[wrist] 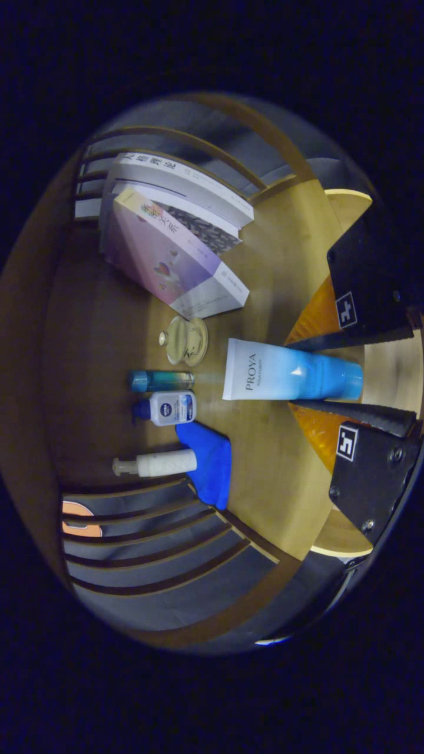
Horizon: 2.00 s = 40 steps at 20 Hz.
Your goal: Pull open the drawer, take out the items inside it, and place them on the countertop above the cabinet.
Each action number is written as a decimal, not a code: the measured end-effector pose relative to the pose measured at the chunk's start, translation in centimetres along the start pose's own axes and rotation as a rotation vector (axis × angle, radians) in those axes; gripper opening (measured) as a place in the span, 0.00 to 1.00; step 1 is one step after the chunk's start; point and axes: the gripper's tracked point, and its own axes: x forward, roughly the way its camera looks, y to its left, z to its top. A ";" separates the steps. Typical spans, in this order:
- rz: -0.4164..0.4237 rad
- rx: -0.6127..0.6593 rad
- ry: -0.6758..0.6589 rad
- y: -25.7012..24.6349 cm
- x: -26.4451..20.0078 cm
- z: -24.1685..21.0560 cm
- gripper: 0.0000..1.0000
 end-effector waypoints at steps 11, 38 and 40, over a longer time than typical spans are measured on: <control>-0.046 -0.071 -0.092 0.0 -0.9 0.9 0.63; 0.117 -0.049 -0.491 1.7 -21.4 -13.0 1.00; 0.111 -0.064 -0.512 1.7 -21.5 -15.1 1.00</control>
